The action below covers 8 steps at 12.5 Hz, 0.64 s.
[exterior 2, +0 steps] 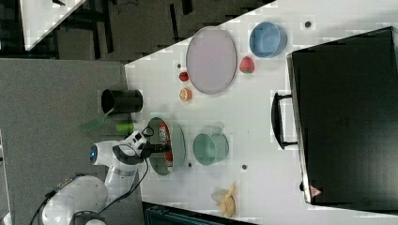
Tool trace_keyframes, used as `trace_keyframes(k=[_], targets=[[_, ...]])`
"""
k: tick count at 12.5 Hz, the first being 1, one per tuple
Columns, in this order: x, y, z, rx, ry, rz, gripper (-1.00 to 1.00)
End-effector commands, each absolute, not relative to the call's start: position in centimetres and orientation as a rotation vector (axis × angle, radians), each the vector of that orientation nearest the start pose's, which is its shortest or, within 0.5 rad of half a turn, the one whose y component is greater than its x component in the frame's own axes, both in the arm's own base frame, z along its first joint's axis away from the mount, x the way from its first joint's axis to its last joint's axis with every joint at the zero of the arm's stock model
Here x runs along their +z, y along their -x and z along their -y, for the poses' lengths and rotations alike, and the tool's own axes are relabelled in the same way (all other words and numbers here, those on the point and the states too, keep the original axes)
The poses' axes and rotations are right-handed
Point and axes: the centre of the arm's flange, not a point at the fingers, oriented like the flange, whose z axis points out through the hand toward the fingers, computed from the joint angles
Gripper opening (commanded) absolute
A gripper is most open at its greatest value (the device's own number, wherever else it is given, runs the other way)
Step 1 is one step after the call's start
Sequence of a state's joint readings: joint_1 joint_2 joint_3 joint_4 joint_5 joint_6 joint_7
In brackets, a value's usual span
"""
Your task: Pick ketchup from strainer and place it on the table
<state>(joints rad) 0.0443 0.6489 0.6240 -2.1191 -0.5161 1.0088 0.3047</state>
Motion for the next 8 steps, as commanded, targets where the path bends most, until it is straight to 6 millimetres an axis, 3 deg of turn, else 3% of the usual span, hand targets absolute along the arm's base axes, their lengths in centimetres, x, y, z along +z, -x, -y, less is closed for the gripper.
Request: trace_keyframes(k=[1, 5, 8], targets=[[23.4, -43.9, -39.0, -0.032, 3.058, -0.145, 0.21], [32.5, -45.5, -39.1, -0.012, 2.99, -0.397, 0.21], [37.7, -48.5, -37.2, 0.019, 3.023, -0.48, 0.21]])
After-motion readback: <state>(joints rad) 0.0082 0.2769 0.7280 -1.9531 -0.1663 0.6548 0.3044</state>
